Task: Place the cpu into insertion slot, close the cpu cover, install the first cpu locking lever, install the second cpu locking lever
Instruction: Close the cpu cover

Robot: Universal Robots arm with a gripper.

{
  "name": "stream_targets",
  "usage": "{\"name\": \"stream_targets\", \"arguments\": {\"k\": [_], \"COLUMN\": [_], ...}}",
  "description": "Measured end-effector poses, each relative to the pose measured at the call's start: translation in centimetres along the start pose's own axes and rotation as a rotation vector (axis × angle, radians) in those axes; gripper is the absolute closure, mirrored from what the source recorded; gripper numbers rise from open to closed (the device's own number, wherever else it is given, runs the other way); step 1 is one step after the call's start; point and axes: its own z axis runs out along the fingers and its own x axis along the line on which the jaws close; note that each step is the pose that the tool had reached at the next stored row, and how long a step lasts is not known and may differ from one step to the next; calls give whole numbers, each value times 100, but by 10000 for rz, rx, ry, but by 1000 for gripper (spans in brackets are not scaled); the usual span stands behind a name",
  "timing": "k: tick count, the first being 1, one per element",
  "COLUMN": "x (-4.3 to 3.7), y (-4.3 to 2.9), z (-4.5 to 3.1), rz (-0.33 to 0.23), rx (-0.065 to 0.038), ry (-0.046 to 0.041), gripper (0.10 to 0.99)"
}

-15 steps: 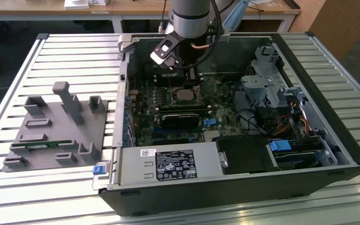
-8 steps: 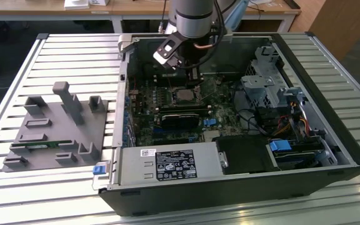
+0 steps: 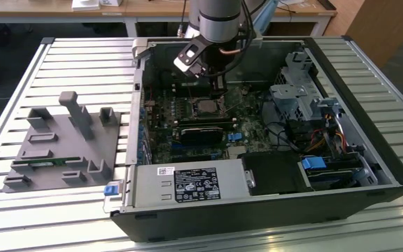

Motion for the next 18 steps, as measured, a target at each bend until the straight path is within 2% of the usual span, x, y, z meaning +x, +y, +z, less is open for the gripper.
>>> {"name": "stream_targets", "arguments": {"k": [7,13,18], "x": [0,0,0], "y": [8,90,102], "z": [-45,-43,-120], "rz": [-2,-1,0], "rx": [-4,0,3], "ry": [6,2,4], "gripper": [980,980,980]}}
